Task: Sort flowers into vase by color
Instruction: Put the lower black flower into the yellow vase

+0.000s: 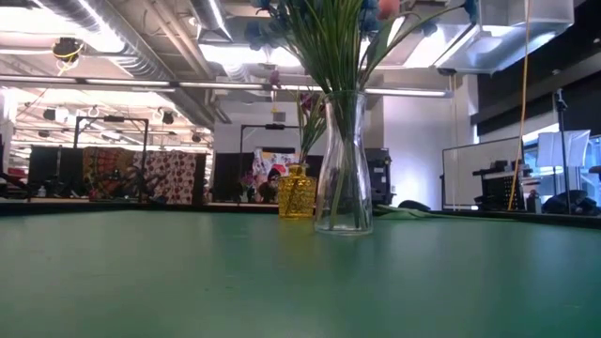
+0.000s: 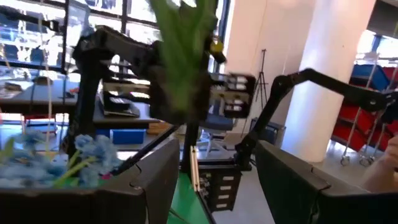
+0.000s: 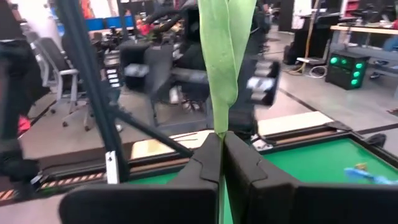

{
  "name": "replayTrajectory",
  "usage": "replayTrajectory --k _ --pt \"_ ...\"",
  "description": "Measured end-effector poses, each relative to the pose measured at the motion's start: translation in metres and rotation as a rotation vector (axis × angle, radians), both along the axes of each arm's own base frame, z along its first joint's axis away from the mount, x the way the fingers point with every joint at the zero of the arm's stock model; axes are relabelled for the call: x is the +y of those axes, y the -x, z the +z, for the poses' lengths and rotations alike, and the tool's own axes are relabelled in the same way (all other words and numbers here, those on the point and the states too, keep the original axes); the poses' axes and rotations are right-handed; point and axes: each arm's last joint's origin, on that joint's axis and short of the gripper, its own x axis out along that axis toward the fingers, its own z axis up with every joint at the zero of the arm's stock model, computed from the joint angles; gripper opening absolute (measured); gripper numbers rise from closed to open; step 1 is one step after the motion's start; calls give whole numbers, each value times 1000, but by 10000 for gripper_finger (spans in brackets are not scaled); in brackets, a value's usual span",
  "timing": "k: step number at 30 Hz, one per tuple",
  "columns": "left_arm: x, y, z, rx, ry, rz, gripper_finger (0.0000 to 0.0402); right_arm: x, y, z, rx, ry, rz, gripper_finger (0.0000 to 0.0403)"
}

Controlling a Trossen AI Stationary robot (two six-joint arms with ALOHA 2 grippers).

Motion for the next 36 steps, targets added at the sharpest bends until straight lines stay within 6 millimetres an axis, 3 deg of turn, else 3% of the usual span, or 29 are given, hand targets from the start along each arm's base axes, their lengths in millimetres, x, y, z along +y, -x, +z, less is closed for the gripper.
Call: replayTrajectory --k 8,15,24,36 --pt "-13 -21 -16 -16 -3 9 206 -11 -7 7 -63 -4 9 6" --pt "-3 -35 -19 -36 5 72 206 -13 -9 14 -126 -10 35 6" --pt "2 -37 -14 -86 31 54 206 -27 -17 20 -177 -14 38 7" --pt "4 -38 -14 -77 31 126 206 -40 -33 13 -211 -43 78 7"
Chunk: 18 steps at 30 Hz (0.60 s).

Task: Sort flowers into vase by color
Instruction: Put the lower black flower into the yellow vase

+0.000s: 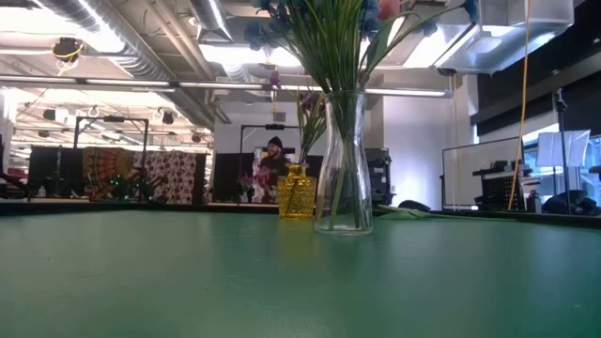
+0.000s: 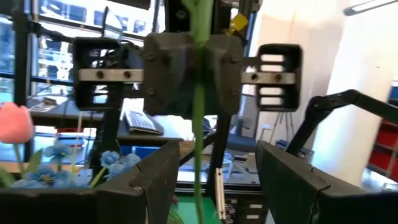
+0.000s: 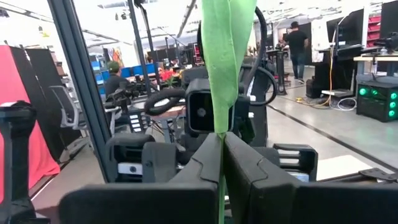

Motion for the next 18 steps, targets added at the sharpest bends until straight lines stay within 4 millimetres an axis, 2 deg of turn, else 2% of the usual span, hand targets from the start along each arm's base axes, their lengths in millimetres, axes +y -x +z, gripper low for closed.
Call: replayTrajectory --k 13,18 --pt "10 -5 -1 10 3 48 205 1 0 3 -28 -9 26 7" --pt "11 -6 -1 6 7 52 184 -2 -1 3 -28 -9 19 7"
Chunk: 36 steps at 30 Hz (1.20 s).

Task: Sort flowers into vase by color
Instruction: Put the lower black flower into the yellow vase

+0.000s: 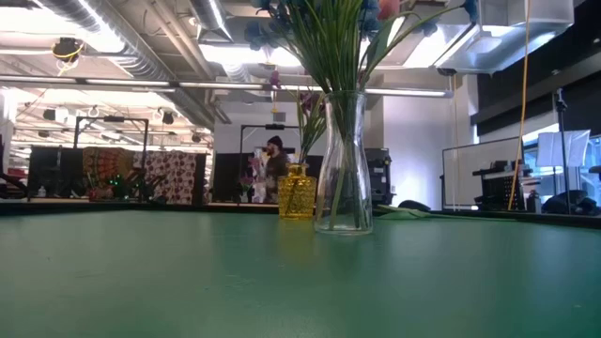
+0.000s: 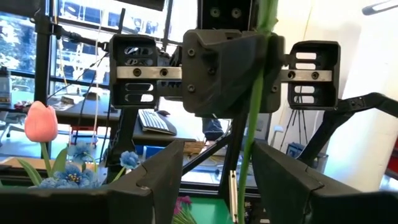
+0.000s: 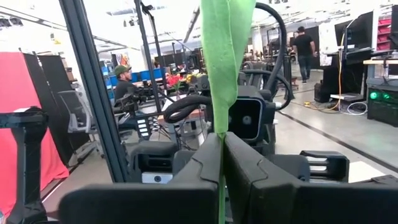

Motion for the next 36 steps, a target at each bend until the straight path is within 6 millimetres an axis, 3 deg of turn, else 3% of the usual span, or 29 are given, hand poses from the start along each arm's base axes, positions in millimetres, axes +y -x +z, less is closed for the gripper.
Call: replayTrajectory --k 12,20,25,30,36 --pt "0 0 -1 6 -2 5 112 -8 -3 -1 9 1 -19 7" --pt "1 0 -1 15 -2 29 16 -8 -4 -2 24 8 -21 7" --pt "0 0 -3 26 -16 27 5 -7 -4 -5 55 26 7 14" --pt "4 7 1 47 -39 45 2 -2 7 1 91 56 55 76" --pt "19 29 21 19 -55 150 1 13 38 21 119 127 53 182"
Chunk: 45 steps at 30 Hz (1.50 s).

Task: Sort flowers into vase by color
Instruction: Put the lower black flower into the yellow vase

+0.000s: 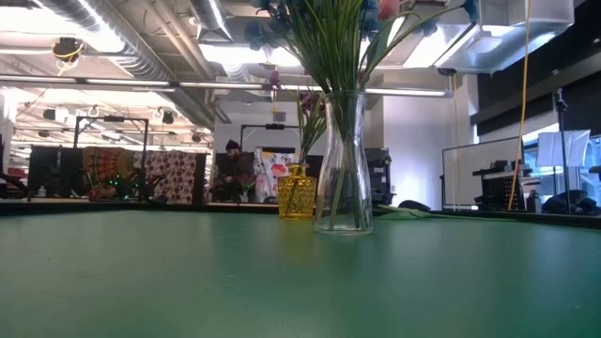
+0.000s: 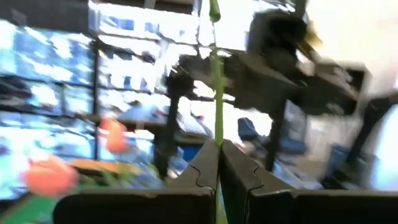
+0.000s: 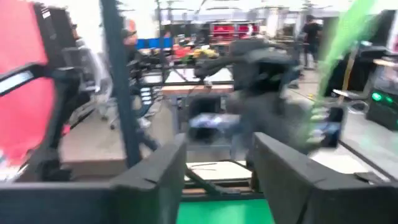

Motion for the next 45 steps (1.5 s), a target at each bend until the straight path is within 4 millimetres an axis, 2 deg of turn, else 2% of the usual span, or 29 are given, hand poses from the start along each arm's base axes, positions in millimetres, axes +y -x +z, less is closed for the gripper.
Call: replayTrajectory --k 3,7,13,18,23,29,35,37,45 --pt "9 15 12 -24 -26 51 1 7 16 10 3 20 4 220" --pt "24 37 27 -52 -73 143 0 16 34 16 26 71 -64 246" --pt "48 59 41 -80 -207 276 0 27 62 15 118 169 -272 245" --pt "76 62 41 -58 -243 379 0 27 76 21 134 162 -271 232" --pt "106 52 24 -56 -251 315 0 11 78 9 251 148 -310 222" --pt "156 40 -2 -41 -194 311 0 -11 82 0 354 148 -398 214" --pt "208 30 -21 -54 -124 292 0 -35 113 21 314 146 -502 213" --pt "224 23 -30 -55 -100 270 0 -47 124 20 304 130 -527 213" --pt "272 -6 -76 -54 -68 256 0 -93 139 -14 289 44 -490 213"
